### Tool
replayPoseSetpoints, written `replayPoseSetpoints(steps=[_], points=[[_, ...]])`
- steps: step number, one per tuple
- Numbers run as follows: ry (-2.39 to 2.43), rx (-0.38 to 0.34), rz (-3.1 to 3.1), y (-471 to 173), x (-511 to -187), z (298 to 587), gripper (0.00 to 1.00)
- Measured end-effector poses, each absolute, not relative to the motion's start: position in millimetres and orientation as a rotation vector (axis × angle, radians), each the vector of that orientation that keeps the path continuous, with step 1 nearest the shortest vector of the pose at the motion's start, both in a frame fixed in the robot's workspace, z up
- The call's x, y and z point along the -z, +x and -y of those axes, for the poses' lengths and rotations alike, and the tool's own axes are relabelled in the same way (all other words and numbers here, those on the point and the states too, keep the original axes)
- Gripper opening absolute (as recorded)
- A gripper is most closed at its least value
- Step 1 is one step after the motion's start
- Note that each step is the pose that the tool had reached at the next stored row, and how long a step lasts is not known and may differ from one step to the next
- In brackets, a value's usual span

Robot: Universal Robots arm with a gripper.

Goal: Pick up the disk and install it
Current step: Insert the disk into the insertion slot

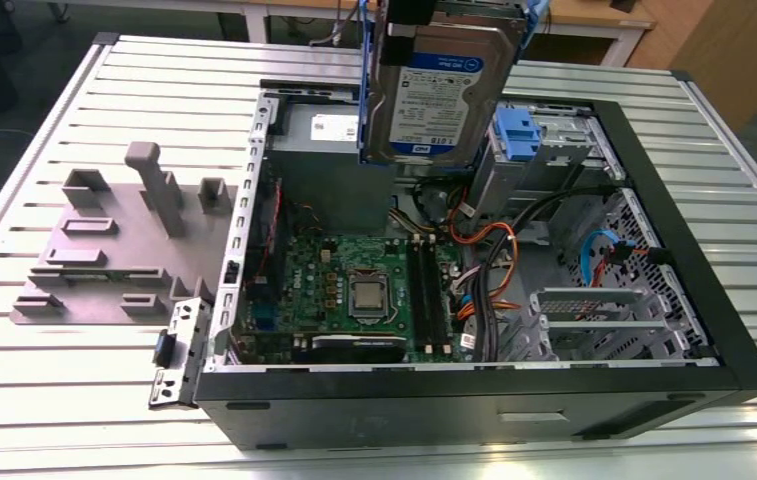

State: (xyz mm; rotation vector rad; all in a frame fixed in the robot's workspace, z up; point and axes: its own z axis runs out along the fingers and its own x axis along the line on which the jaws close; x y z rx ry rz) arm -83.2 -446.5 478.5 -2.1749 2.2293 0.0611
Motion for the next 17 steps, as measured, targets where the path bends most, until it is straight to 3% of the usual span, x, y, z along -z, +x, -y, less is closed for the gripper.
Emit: replayPoseSetpoints(steps=[10,17], points=[[-2.175,-0.061,-2.229,-83,-478,450,0.36],[-2.175,-0.061,-2.229,-83,-478,470,0.36]])
